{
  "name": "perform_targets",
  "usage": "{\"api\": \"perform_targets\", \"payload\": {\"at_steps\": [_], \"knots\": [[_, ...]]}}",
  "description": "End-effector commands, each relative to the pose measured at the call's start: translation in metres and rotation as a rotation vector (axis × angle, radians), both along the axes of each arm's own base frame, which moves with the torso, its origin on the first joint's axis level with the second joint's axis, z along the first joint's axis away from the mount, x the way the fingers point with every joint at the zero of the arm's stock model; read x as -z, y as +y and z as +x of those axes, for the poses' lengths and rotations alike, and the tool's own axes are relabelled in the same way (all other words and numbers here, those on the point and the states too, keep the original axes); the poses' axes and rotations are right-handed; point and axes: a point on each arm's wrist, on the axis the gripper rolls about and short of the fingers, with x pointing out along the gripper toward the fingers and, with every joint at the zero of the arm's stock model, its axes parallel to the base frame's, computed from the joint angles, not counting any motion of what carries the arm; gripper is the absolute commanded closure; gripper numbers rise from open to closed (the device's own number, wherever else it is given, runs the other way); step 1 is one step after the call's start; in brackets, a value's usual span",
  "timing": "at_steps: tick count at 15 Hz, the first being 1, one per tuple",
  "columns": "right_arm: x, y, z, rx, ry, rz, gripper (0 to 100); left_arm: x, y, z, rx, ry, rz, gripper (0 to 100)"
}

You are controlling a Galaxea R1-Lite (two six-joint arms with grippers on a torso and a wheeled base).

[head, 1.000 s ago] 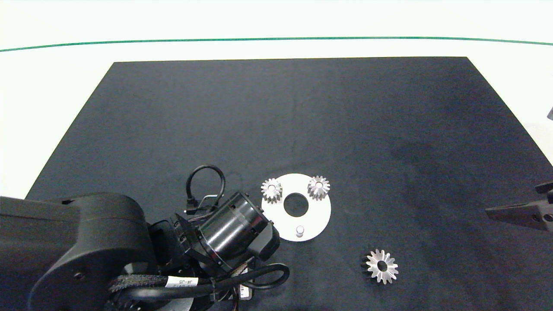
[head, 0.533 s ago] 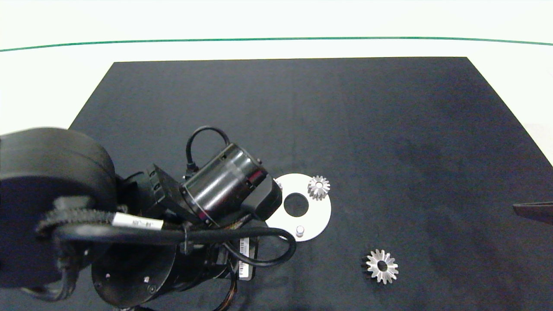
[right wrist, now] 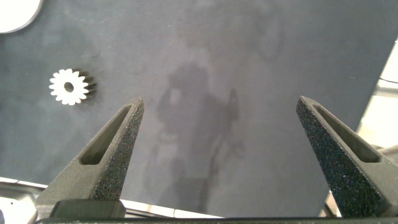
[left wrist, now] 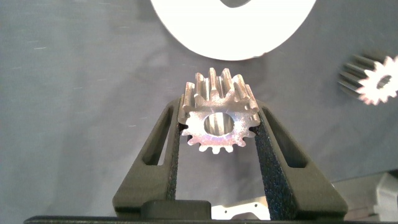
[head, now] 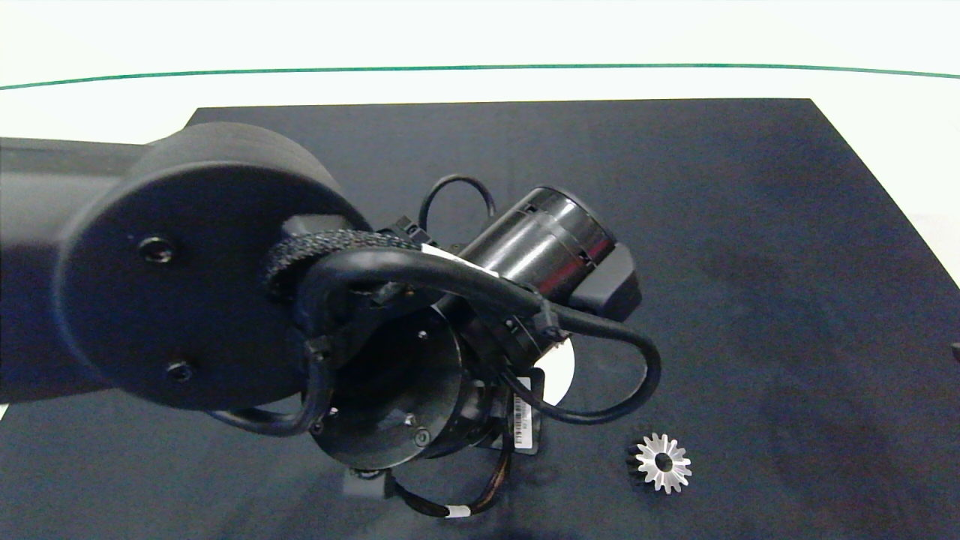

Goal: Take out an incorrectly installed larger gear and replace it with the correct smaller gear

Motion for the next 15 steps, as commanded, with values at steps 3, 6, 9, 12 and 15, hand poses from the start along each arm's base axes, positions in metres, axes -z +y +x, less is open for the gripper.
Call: {"api": "perform_targets", "payload": {"at_steps": [3,6,9,12,15], "knots": [[-0.003,-0.005,-0.013,0.013,-0.035,-0.022,0,0.014,-0.031,0.004,0.031,0.009,0.019,75],[-0.003,-0.005,-0.012,0.011,-0.034,-0.021,0,0.019,-0.043,0.010,0.047,0.005,0.029,75],[-0.003,-0.005,-0.012,0.012,-0.035,-0.020,0,0.016,-0.044,0.013,0.085,-0.015,0.047,75],[-0.003,-0.005,-0.011,0.010,-0.032,-0.021,0,0.019,-0.047,0.020,0.093,-0.019,0.067,75],[-0.003,-0.004,-0.011,0.010,-0.030,-0.019,0,0.023,-0.048,0.020,0.108,-0.012,0.095,75]]}}
